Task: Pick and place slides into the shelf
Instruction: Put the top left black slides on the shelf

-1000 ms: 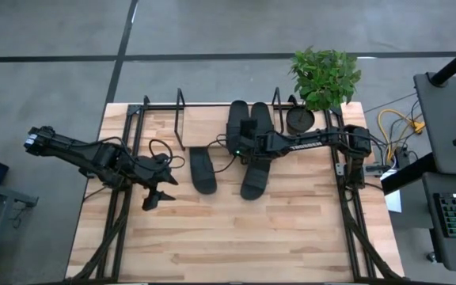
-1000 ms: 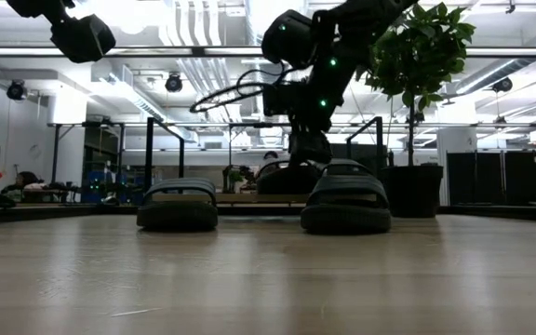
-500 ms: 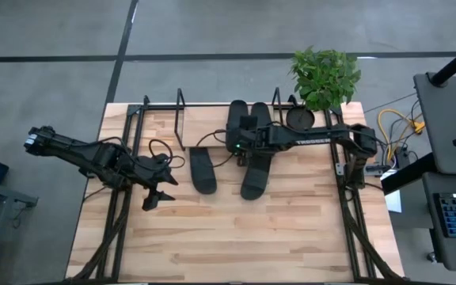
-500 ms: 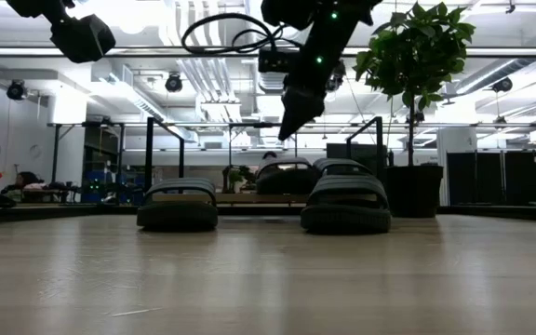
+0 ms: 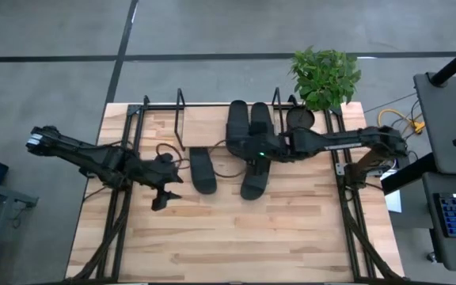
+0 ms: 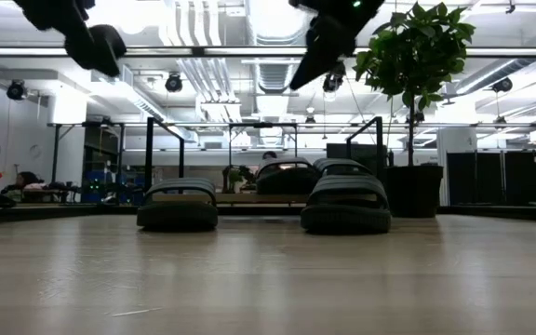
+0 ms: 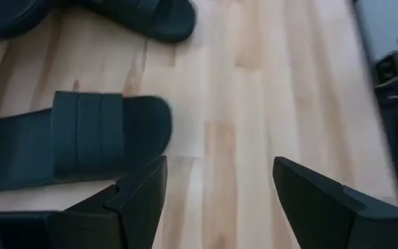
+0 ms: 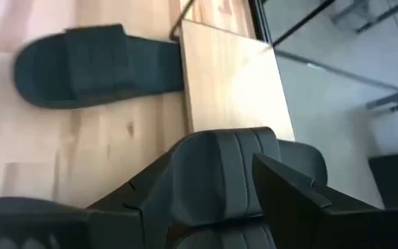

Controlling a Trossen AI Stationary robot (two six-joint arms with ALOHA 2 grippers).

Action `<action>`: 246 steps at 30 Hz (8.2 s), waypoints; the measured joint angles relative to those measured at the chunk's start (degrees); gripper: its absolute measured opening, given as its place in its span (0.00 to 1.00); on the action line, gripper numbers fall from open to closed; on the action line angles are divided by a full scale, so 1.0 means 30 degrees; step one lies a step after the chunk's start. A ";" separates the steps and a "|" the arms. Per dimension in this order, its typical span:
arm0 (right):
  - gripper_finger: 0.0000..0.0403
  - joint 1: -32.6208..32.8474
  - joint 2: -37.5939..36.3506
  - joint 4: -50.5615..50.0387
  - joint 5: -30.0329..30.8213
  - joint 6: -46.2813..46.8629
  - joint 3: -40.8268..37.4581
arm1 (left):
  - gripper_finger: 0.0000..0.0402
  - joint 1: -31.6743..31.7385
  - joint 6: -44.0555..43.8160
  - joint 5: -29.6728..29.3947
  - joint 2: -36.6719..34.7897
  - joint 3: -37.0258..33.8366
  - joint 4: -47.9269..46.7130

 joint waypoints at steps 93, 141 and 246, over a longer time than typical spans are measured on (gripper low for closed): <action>0.43 0.0496 -0.7037 0.8164 -0.0131 -0.2503 -0.9008 | 0.03 1.2160 1.0652 1.1632 1.1421 0.2929 -0.2039; 0.43 0.0549 -0.7037 0.8287 -0.0131 -0.2627 -0.9008 | 0.02 1.1912 1.0707 1.4315 1.3326 0.2934 -0.2189; 0.07 0.4744 -1.0855 2.6535 -0.4181 -0.9297 -1.5252 | 0.57 1.1599 2.1614 1.2790 -0.0183 0.0999 1.5001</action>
